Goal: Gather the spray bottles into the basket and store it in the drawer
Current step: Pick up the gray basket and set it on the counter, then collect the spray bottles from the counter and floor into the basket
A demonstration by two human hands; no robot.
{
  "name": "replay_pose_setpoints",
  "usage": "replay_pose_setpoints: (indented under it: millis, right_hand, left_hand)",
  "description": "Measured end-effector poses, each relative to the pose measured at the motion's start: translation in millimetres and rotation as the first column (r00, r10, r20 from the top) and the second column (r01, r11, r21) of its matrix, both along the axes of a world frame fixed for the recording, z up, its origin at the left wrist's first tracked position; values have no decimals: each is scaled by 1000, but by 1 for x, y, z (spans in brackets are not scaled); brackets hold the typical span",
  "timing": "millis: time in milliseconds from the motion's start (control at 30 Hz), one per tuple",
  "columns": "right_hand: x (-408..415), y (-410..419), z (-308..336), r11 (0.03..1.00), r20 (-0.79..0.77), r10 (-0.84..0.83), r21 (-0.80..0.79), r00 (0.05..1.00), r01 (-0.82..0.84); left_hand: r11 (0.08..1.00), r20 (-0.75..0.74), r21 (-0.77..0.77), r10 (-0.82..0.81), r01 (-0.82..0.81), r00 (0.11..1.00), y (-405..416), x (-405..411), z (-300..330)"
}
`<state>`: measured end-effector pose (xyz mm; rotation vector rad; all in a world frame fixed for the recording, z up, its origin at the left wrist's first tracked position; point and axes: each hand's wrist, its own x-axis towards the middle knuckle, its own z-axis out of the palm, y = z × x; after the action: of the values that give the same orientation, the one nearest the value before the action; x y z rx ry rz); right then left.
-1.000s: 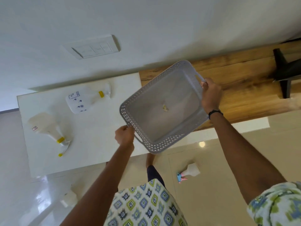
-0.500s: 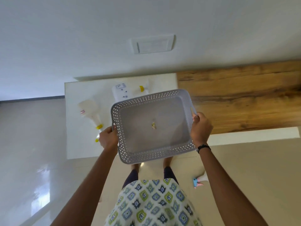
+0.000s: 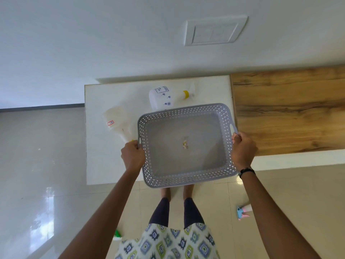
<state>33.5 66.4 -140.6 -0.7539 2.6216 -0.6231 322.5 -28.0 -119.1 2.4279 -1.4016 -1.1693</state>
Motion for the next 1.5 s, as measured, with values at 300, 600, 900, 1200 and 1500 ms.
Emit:
replay_pose_setpoints:
  millis: [300, 600, 900, 1200, 1500]
  right_hand:
    - [-4, -34, -13, 997, -5, 64, -43, 998, -64]
    - [3, -54, -16, 989, -5, 144, -35, 990, -144]
    - [2, -60, -17, 979, -63, 190, -61, 980, -193]
    - [-5, -66, -15, 963, -86, 268, 7, 959, -269]
    - [16, -164, 21, 830, -157, 521, -137, 839, -541]
  left_hand:
    - [996, 20, -85, 16, -15, 1000, -39, -6, -9]
    - [988, 65, -145, -42, 51, 997, -80, 3, -14]
    - [978, 92, -164, -115, 129, 989, -85, 9, -18]
    - [972, 72, -165, -159, 169, 985, -85, 9, -17]
    - [660, 255, -501, -505, 560, 824, -138, -48, 18]
